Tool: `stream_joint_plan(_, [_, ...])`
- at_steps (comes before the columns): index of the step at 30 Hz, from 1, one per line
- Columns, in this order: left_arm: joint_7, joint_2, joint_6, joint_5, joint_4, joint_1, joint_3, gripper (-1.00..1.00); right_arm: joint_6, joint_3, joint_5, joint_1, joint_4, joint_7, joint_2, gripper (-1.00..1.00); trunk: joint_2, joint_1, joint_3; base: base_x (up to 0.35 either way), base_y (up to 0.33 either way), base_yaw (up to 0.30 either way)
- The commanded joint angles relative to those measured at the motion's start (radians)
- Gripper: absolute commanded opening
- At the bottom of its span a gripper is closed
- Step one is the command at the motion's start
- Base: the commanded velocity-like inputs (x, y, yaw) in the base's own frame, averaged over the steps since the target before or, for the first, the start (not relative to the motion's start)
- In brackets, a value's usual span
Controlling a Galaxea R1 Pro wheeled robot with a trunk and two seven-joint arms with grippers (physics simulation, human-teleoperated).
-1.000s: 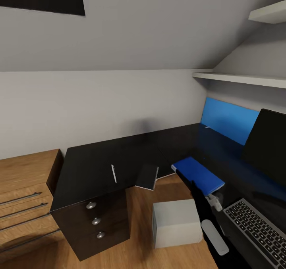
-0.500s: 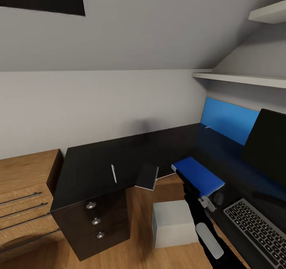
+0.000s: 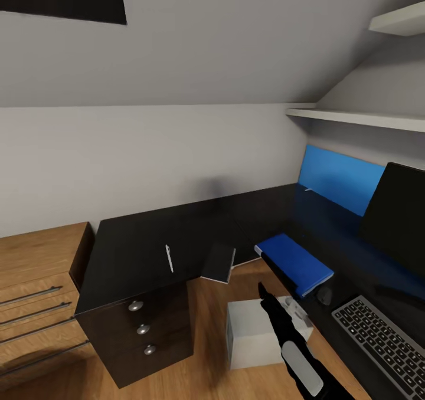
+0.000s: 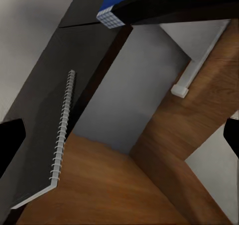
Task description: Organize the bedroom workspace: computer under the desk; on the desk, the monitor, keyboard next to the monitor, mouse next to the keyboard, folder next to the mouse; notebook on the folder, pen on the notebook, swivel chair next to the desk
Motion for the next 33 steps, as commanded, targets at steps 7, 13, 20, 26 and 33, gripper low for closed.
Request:
stream_joint_plan(7, [0.014,0.001,0.000,-0.011,-0.002,0.000,0.002,1.00,-0.005,0.036,-0.009,-0.001,0.014,0.002,0.000,1.00,0.049,-0.027,0.021,0.000,0.000,0.000])
stream_joint_plan(13, [0.018,0.002,0.006,-0.011,-0.002,0.000,0.003,1.00,-0.004,0.051,0.008,-0.001,0.039,-0.029,0.014,1.00,0.091,-0.050,0.040,0.000,0.000,0.000])
stream_joint_plan(20, [0.018,0.004,0.009,-0.011,-0.002,0.000,0.005,1.00,-0.004,0.075,0.149,-0.002,0.104,-0.054,0.079,1.00,0.140,-0.077,0.062,0.000,0.000,0.000])
stream_joint_plan(26, [0.015,0.005,0.008,-0.011,-0.002,0.000,0.004,1.00,-0.019,0.074,0.290,-0.003,0.177,-0.082,0.115,1.00,0.147,-0.081,0.065,0.000,0.000,0.000])
stream_joint_plan(33, [0.012,0.006,0.006,-0.011,-0.001,0.000,0.002,1.00,-0.092,0.075,0.330,-0.002,0.255,-0.084,0.113,1.00,0.147,-0.081,0.065,0.000,0.000,0.000])
